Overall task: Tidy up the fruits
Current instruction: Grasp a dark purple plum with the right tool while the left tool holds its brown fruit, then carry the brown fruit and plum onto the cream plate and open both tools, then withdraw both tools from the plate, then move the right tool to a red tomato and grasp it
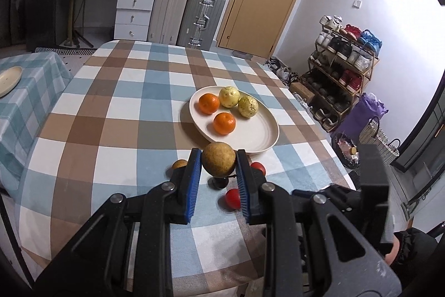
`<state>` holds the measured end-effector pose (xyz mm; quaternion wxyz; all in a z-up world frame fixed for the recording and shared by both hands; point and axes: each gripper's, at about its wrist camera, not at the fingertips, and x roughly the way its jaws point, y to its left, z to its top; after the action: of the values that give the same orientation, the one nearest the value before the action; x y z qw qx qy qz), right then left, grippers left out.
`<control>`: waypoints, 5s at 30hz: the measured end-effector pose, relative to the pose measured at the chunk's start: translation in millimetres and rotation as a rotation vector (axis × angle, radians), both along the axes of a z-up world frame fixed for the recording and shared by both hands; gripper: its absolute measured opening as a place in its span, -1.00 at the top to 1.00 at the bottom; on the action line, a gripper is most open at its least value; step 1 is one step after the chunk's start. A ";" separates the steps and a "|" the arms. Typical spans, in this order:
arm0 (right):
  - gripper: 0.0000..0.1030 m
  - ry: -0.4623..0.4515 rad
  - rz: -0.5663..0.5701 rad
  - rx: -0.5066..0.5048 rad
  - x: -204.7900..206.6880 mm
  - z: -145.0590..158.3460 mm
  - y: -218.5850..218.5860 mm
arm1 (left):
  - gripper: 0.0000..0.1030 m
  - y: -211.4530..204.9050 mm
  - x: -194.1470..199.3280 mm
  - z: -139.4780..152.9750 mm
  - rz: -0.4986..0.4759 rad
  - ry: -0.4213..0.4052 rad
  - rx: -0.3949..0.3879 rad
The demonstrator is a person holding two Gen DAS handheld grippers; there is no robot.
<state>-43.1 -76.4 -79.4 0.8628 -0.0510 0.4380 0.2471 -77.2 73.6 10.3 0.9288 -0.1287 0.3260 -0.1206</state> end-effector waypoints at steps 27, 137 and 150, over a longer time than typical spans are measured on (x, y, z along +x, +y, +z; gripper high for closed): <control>0.50 0.014 -0.012 -0.015 9.9 -5.4 4.3 | 0.57 -5.0 5.3 -3.5 -0.009 0.018 0.041; -1.00 -0.146 -0.167 0.248 18.3 57.2 -29.4 | -0.98 25.6 -8.0 -5.4 0.191 -0.011 0.168; -0.99 -0.089 -0.065 0.141 18.4 34.8 8.0 | -0.98 33.7 0.5 -10.1 0.210 0.024 0.122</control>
<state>-24.7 -68.4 -44.6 0.8904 0.0131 0.3823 0.2466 -76.6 107.3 0.2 0.9384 -0.1069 0.3285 -0.0008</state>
